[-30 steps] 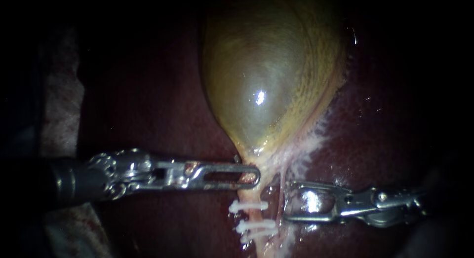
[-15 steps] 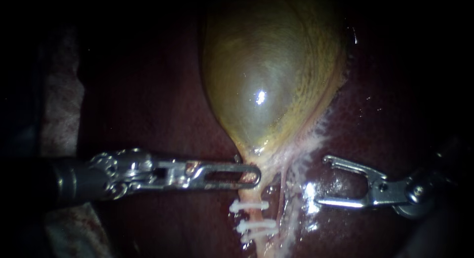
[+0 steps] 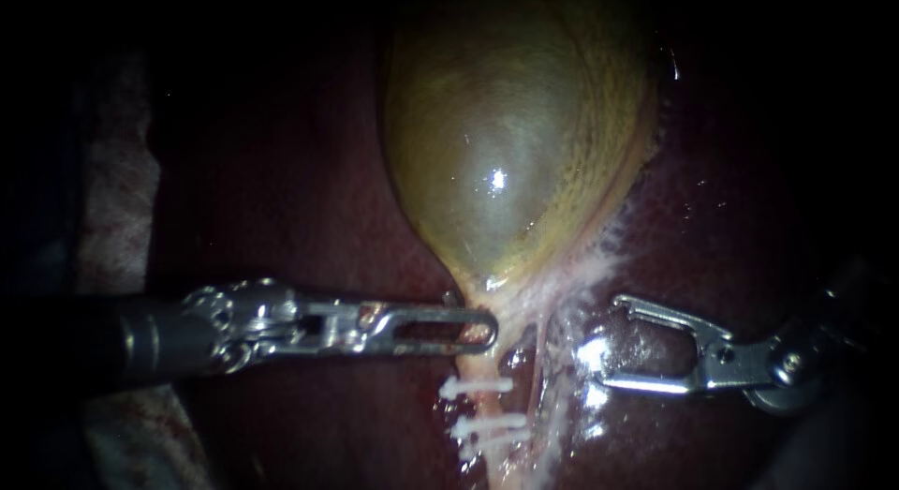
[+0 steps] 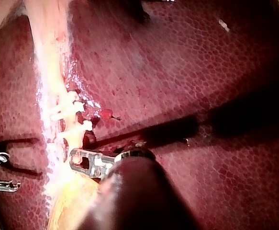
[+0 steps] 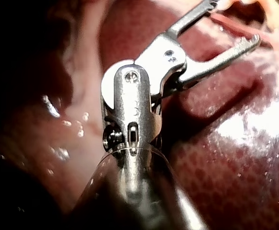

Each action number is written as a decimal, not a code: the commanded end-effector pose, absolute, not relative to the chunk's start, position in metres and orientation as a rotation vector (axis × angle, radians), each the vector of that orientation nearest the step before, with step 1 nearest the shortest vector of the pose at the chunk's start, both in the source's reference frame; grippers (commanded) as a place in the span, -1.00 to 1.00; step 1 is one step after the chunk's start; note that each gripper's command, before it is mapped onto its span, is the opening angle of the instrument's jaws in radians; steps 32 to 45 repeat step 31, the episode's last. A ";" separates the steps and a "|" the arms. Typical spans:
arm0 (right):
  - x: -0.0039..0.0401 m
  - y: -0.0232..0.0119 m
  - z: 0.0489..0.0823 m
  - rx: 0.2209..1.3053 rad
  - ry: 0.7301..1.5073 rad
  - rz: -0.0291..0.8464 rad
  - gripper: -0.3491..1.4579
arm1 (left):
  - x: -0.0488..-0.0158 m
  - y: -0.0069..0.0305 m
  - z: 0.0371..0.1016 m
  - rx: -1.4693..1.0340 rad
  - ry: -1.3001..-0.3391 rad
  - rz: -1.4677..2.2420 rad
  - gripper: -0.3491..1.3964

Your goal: Going back third clip left tube

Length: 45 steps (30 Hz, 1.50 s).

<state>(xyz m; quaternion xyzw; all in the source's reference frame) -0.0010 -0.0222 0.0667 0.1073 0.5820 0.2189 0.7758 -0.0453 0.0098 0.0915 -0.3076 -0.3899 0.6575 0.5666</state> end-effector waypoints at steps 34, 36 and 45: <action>-0.0006 -0.0229 0.0671 0.227 1.262 0.473 0.02 | -0.0491 0.0099 0.0927 -0.722 -0.903 1.536 -1.00; -0.0006 -0.0229 0.0671 0.227 1.262 0.473 0.02 | -0.0491 0.0099 0.0927 -0.722 -0.903 1.536 -1.00; -0.0006 -0.0229 0.0671 0.227 1.262 0.473 0.02 | -0.0491 0.0099 0.0927 -0.722 -0.903 1.536 -1.00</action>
